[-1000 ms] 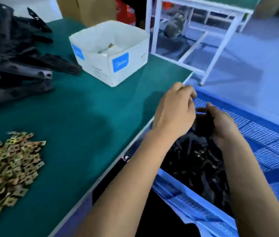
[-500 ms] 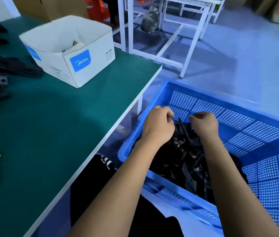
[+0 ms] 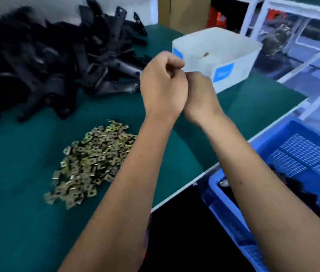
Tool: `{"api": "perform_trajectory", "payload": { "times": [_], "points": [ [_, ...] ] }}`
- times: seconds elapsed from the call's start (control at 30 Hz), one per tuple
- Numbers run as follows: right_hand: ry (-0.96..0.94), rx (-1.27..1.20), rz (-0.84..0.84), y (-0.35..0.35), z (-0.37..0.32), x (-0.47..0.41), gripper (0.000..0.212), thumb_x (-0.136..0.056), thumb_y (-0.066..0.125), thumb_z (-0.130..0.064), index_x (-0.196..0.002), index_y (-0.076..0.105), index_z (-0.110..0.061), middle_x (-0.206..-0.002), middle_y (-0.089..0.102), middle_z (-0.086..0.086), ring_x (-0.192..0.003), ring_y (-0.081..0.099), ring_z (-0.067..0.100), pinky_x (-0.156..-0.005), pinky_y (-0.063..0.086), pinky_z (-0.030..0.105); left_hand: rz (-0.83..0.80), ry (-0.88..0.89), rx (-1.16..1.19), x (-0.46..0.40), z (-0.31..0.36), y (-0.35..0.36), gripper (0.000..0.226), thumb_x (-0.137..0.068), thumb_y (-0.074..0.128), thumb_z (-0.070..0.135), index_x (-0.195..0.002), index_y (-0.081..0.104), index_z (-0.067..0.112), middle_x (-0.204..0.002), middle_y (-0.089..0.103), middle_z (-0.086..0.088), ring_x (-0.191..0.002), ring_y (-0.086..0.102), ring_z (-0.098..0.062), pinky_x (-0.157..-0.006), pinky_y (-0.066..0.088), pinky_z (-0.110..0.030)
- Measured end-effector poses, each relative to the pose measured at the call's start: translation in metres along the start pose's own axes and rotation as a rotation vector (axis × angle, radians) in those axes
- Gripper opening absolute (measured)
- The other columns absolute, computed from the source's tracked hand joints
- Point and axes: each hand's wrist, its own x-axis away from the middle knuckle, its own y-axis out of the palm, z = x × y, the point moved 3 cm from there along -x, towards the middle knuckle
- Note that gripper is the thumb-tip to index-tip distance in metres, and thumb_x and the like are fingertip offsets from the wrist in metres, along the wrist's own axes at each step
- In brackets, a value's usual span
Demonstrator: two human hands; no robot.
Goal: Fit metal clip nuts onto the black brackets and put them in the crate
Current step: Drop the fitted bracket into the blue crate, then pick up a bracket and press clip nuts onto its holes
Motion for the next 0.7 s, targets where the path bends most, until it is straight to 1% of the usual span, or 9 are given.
{"api": "perform_trajectory", "payload": {
  "times": [0.07,0.13,0.23,0.3,0.37,0.47,0.57,0.63,0.7],
  "points": [
    [-0.1,-0.022,-0.086,0.035,-0.044,-0.005,0.022,-0.085,0.053,-0.012,-0.067,0.06,-0.024,-0.069,0.065,0.002,-0.066,0.055,0.026,-0.058,0.033,0.031,0.131,-0.02,-0.057,-0.009,-0.024,-0.052,0.025,-0.08,0.056,-0.001,-0.085,0.073,0.016,-0.077,0.065,0.018,-0.082,0.062,-0.001,-0.085,0.05,-0.019],
    [-0.272,0.103,-0.148,0.069,-0.083,-0.003,0.015,-0.084,0.056,-0.012,-0.083,0.07,-0.018,-0.084,0.073,0.012,-0.079,0.065,0.037,-0.062,0.032,0.033,0.23,-0.054,-0.125,-0.013,-0.049,-0.1,0.023,-0.082,0.056,0.002,-0.086,0.073,0.016,-0.077,0.064,0.018,-0.081,0.06,0.0,-0.083,0.048,-0.017],
    [-0.422,0.046,-0.278,0.119,-0.137,0.0,0.015,-0.083,0.058,-0.012,-0.088,0.072,-0.013,-0.087,0.074,0.013,-0.086,0.068,0.038,-0.061,0.038,0.037,0.372,-0.1,-0.303,-0.007,-0.09,-0.175,0.02,-0.085,0.056,0.007,-0.09,0.072,0.017,-0.088,0.068,0.009,-0.088,0.062,-0.009,-0.082,0.048,-0.025],
    [-0.418,-0.018,-0.38,0.149,-0.16,0.0,0.016,-0.086,0.065,-0.017,-0.099,0.074,-0.019,-0.098,0.074,0.008,-0.095,0.068,0.031,-0.074,0.052,0.037,0.441,-0.123,-0.478,0.004,-0.117,-0.214,0.02,-0.086,0.055,0.006,-0.094,0.072,0.012,-0.1,0.068,-0.004,-0.096,0.06,-0.021,-0.084,0.044,-0.031],
    [-0.416,0.044,-0.283,0.176,-0.178,-0.006,0.03,-0.088,0.073,-0.025,-0.118,0.069,-0.023,-0.121,0.063,0.008,-0.113,0.058,0.029,-0.091,0.052,0.038,0.483,-0.194,-0.565,0.014,-0.141,-0.245,0.02,-0.086,0.055,0.005,-0.097,0.072,0.009,-0.106,0.066,-0.011,-0.102,0.058,-0.03,-0.087,0.04,-0.033],
    [-0.333,0.218,-0.055,0.196,-0.191,-0.022,0.068,-0.081,0.081,-0.019,-0.141,0.048,-0.028,-0.15,0.031,0.016,-0.135,0.033,0.04,-0.093,0.052,0.042,0.568,-0.285,-0.483,0.014,-0.159,-0.267,0.017,-0.086,0.058,0.005,-0.095,0.071,0.009,-0.104,0.067,-0.01,-0.1,0.059,-0.028,-0.088,0.041,-0.03],
    [-0.285,0.228,-0.248,0.217,-0.19,-0.043,0.092,-0.087,0.078,-0.017,-0.158,0.023,-0.038,-0.167,0.002,0.014,-0.149,0.014,0.04,-0.106,0.047,0.049,0.561,-0.318,-0.403,0.008,-0.163,-0.267,0.014,-0.085,0.058,0.005,-0.09,0.07,0.011,-0.096,0.069,-0.007,-0.093,0.062,-0.023,-0.082,0.043,-0.026],
    [-0.295,0.2,-0.287,0.224,-0.185,-0.054,0.084,-0.091,0.077,-0.023,-0.158,0.028,-0.036,-0.165,0.011,0.012,-0.147,0.017,0.038,-0.107,0.046,0.048,0.525,-0.325,-0.326,0.005,-0.165,-0.26,0.012,-0.086,0.058,0.006,-0.087,0.069,0.012,-0.09,0.069,-0.004,-0.087,0.066,-0.02,-0.081,0.051,-0.029],
    [-0.335,0.199,-0.181,0.222,-0.182,-0.062,0.071,-0.085,0.083,-0.033,-0.146,0.047,-0.03,-0.151,0.028,0.012,-0.138,0.028,0.036,-0.095,0.05,0.043,0.489,-0.356,-0.177,0.003,-0.167,-0.253,0.013,-0.088,0.058,0.008,-0.084,0.068,0.014,-0.08,0.07,0.002,-0.072,0.072,-0.012,-0.071,0.058,-0.028]
  ]
}}
